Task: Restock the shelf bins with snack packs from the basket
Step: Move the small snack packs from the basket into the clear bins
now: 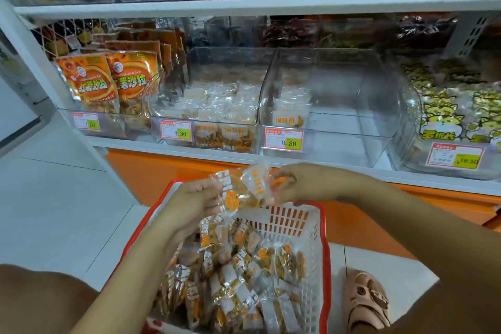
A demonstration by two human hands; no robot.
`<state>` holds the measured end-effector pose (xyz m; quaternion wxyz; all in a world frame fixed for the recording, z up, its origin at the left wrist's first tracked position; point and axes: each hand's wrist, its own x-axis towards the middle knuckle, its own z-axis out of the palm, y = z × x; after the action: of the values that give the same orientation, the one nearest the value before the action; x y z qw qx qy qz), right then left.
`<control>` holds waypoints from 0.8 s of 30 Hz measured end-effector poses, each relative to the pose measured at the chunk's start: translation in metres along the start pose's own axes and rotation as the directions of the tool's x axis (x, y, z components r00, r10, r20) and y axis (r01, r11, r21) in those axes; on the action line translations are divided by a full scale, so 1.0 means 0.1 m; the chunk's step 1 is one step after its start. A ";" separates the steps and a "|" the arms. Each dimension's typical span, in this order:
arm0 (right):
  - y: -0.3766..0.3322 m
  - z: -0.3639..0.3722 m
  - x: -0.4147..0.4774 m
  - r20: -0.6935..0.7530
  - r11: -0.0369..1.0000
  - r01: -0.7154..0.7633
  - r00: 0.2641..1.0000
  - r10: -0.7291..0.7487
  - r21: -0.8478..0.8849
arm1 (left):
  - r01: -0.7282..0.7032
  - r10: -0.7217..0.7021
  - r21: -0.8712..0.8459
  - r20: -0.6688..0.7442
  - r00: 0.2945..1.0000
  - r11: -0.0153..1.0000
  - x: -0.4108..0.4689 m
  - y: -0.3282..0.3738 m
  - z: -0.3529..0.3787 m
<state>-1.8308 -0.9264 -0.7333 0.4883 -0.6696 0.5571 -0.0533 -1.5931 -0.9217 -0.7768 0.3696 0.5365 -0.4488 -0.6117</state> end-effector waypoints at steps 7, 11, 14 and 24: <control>-0.35 -0.56 -0.11 -0.151 0.935 0.237 0.968 -0.202 0.265 | -0.178 0.192 -0.202 0.053 0.980 0.963 0.01 0.60 0.32; -0.45 -0.98 -0.13 -0.441 0.932 0.323 0.869 -0.223 0.167 | -0.356 0.356 0.001 0.015 0.934 0.934 0.23 0.89 0.46; -0.44 -1.25 -0.17 -0.652 0.947 0.321 0.713 -0.260 -0.027 | -0.420 0.466 0.317 -0.084 0.881 0.850 0.52 0.94 0.55; -0.30 -1.28 0.16 -0.557 0.810 -0.036 0.744 -0.369 -0.585 | -0.409 0.560 0.661 -0.020 0.829 0.629 0.85 0.79 0.68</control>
<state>-1.8823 -1.0183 -0.6537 0.0390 -0.7707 0.6153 -0.1612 -1.6760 -1.0167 -0.7283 0.3670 0.5517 -0.7104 -0.2372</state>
